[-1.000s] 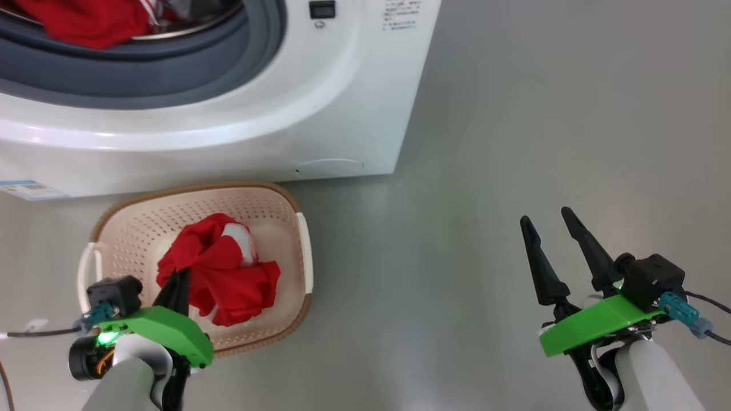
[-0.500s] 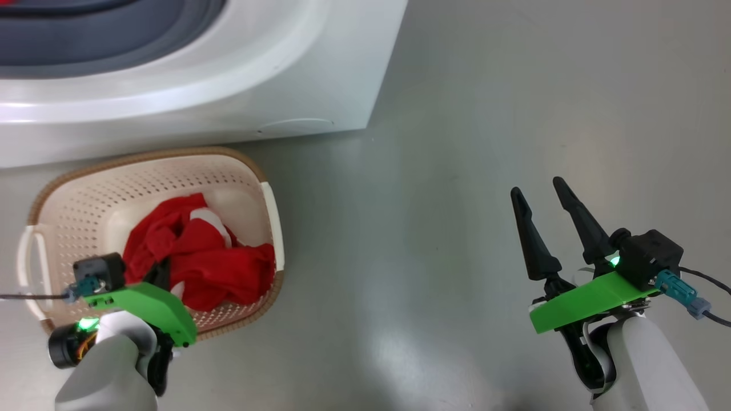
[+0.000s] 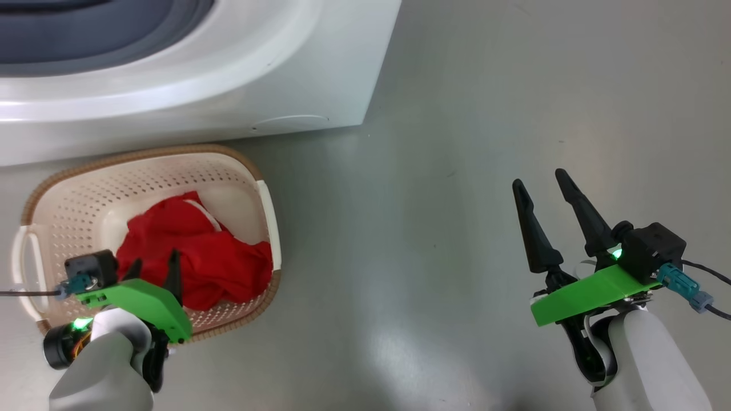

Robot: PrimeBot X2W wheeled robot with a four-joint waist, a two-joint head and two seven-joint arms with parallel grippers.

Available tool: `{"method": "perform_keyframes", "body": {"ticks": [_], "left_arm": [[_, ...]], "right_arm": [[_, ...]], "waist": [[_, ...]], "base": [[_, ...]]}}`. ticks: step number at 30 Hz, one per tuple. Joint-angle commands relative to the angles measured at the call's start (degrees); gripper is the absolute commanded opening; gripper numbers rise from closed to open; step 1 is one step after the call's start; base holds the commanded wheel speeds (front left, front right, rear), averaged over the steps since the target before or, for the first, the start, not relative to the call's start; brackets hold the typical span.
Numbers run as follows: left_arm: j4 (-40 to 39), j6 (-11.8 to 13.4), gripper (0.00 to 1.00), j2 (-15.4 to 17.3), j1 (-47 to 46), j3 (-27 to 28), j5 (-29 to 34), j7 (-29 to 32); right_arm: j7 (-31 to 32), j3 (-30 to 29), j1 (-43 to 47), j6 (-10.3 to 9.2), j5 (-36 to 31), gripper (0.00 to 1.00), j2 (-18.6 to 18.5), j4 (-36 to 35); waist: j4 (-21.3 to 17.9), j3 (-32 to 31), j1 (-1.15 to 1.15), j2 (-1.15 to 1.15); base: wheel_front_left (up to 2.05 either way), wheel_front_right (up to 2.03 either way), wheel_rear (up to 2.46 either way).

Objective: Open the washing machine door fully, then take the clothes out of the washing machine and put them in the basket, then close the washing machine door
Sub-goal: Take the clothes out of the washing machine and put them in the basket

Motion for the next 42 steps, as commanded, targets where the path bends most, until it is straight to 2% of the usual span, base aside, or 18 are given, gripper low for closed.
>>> {"method": "perform_keyframes", "body": {"ticks": [1,7,12,17,26,35,42], "left_arm": [[-0.3,-0.2,1.0,2.2,0.2,0.8,-0.8,-0.5],[-2.6,-0.2,1.0,2.4,1.2,0.0,-2.5,-0.7],[-8.4,-0.2,1.0,3.8,3.3,3.5,-1.9,-0.7],[-16.4,-0.2,1.0,4.5,8.2,10.7,3.4,-0.7],[-28.0,-0.2,1.0,2.6,16.1,20.2,13.2,-0.7],[-41.2,-0.2,1.0,0.4,24.6,25.8,20.4,-0.7],[-49.2,-0.2,1.0,-1.0,31.4,28.8,23.0,-0.7]], "right_arm": [[-0.7,1.1,0.6,0.09,-0.7,1.0,-0.1,-1.0],[-0.7,1.0,1.2,0.09,-0.5,1.0,-0.8,-0.2],[-0.7,0.8,2.5,0.09,-0.2,1.0,-1.4,0.7],[-0.7,0.9,3.9,0.09,0.3,1.0,-2.3,1.7],[-0.7,0.6,6.8,0.09,1.0,1.0,-2.9,2.5],[-0.7,0.0,10.4,0.09,1.6,1.0,-3.9,2.5],[-0.7,-0.7,12.5,0.09,1.9,1.0,-4.3,2.2]], "waist": [[0.6,-0.9,0.0,0.0],[2.0,-4.1,0.0,0.0],[3.5,-8.0,0.0,0.0],[5.0,-12.9,0.0,0.0],[6.7,-19.5,0.0,0.0],[7.6,-24.3,0.0,0.0],[7.6,-26.2,0.0,0.0]], "base": [[0.0,0.0,0.0],[0.0,0.0,0.0],[0.0,0.0,0.0],[0.0,0.0,0.0],[0.0,0.0,0.0],[0.0,0.0,0.0],[0.0,0.0,0.0]]}}
